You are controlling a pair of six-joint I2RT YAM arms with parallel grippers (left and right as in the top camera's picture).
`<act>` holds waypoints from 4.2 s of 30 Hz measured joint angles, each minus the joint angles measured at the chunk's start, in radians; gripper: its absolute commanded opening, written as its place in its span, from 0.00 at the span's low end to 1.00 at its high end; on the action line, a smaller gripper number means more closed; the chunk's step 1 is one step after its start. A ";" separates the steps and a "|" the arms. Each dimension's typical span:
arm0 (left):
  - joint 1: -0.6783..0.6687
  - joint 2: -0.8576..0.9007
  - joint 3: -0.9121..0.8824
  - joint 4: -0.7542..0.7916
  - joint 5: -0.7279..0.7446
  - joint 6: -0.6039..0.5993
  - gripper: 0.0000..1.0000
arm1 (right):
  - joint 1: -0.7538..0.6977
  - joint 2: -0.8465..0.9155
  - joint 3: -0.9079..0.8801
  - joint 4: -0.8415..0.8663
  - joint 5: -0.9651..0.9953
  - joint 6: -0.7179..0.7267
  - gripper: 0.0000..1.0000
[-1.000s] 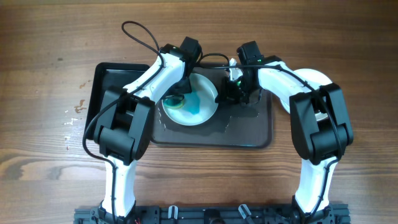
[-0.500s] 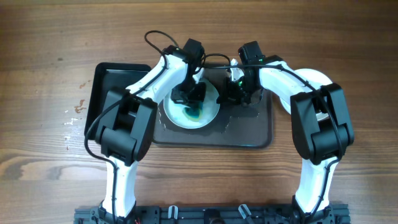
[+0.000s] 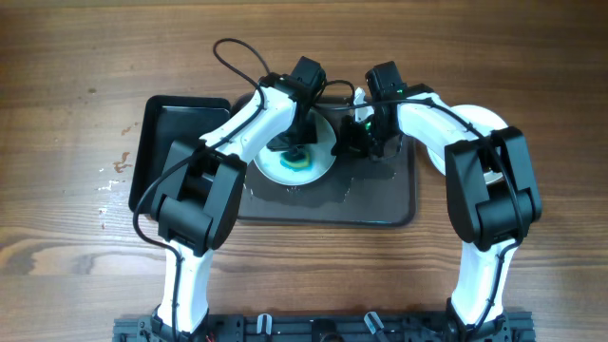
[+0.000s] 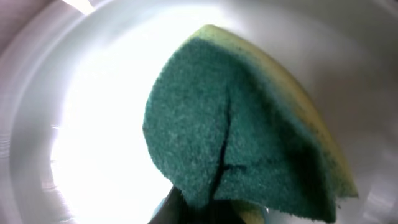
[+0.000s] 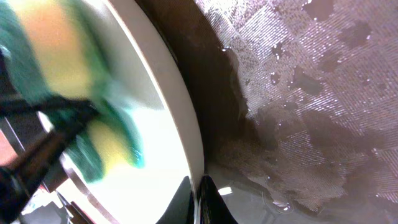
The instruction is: Clean dirty plates on tray and stack at the side
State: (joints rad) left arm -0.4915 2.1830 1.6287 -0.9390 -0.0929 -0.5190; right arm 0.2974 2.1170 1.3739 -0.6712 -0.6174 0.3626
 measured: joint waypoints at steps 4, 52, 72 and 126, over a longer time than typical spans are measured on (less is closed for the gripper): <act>0.008 0.000 -0.001 -0.095 -0.192 -0.064 0.04 | 0.001 0.000 0.000 0.000 0.000 0.000 0.04; 0.307 -0.102 0.082 -0.251 0.061 -0.014 0.04 | 0.060 -0.349 -0.028 -0.193 0.639 0.000 0.04; 0.307 -0.102 0.082 -0.250 0.061 -0.014 0.04 | 0.367 -0.467 -0.028 -0.268 1.268 -0.036 0.04; 0.307 -0.102 0.082 -0.250 0.056 -0.013 0.04 | -0.121 -0.533 -0.028 -0.181 0.230 -0.133 0.04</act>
State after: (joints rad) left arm -0.1841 2.0811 1.7103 -1.1889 -0.0372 -0.5323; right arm 0.1764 1.5837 1.3457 -0.8524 -0.3870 0.2298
